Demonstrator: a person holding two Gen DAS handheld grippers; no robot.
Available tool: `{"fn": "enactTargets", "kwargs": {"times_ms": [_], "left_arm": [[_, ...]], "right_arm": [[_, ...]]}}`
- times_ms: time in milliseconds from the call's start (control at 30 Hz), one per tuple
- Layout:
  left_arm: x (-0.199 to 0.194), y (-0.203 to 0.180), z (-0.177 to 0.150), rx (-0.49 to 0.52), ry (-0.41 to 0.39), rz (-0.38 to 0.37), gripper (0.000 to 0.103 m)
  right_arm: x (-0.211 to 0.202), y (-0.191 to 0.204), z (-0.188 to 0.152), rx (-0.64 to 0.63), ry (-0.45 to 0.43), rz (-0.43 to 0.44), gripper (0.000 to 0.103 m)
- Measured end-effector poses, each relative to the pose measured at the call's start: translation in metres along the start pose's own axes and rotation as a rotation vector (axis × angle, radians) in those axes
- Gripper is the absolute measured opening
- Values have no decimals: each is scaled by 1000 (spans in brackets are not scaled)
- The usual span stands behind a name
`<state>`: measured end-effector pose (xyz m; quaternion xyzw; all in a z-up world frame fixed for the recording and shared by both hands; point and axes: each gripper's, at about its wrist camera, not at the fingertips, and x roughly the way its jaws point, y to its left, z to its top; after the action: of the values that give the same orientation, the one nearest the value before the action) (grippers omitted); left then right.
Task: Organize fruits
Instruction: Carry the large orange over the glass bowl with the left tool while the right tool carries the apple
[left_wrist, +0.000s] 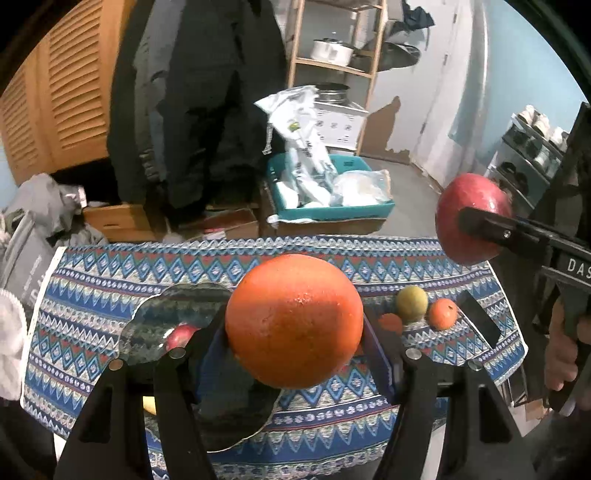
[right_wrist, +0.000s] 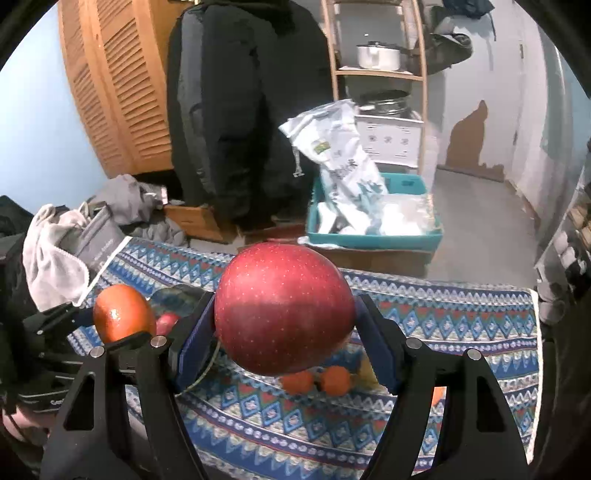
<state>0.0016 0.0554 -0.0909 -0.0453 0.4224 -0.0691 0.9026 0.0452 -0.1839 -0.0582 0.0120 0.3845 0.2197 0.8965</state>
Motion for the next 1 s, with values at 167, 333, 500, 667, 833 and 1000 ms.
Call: {"fn": "enactTargets", "kwargs": {"times_ms": [167, 333, 500, 667, 833, 1000], "left_arm": [[5, 21, -8, -33, 15, 25, 68], [12, 41, -18, -60, 41, 56, 68], [24, 59, -31, -83, 73, 82, 68], [39, 74, -44, -106, 122, 92, 68], [55, 88, -57, -157, 180, 87, 68], [75, 101, -72, -204, 241, 95, 68]], "right_arm": [[17, 19, 7, -12, 22, 35, 75], [37, 42, 10, -36, 44, 72, 75], [58, 62, 9, -47, 76, 107, 75], [81, 79, 6, -58, 118, 135, 75], [100, 92, 0, -77, 155, 148, 75], [119, 104, -10, -90, 202, 157, 75]]}}
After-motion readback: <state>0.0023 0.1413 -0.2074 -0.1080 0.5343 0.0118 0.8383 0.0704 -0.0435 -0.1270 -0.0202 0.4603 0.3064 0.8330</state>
